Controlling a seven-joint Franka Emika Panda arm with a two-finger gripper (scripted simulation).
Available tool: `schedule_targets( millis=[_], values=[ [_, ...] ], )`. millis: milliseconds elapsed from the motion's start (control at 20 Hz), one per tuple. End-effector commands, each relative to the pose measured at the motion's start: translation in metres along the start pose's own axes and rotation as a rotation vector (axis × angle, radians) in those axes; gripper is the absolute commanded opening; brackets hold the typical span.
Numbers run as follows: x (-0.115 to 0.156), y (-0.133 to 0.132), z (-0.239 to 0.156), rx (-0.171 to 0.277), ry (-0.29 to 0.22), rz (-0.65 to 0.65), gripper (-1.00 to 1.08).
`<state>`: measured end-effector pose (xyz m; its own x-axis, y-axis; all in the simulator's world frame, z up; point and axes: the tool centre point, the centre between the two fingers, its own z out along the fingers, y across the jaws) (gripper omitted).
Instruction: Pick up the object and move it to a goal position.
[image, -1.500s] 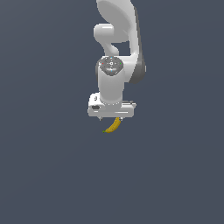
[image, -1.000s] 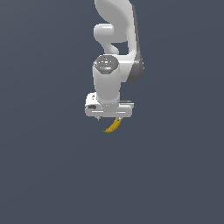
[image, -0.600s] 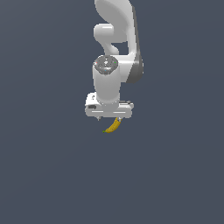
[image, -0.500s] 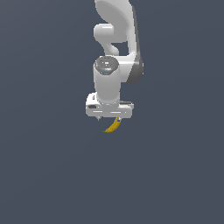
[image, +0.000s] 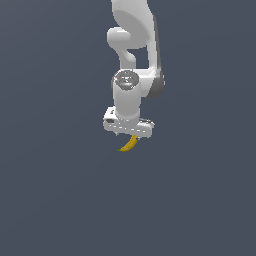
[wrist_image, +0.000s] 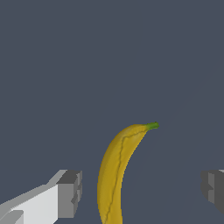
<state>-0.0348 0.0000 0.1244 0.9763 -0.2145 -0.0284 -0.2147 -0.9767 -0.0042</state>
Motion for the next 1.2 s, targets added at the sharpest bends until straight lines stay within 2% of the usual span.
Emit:
schedule_targets(
  millis=[0,600,1150],
  values=[
    [-0.008,-0.002,0.01,0.0,0.004,0.056,1.0],
    [-0.046,-0.008,0.049,0.001,0.024,0.288,1.0],
    [-0.054,-0.008,0.057,0.0,0.028,0.337,1.0]
  ],
)
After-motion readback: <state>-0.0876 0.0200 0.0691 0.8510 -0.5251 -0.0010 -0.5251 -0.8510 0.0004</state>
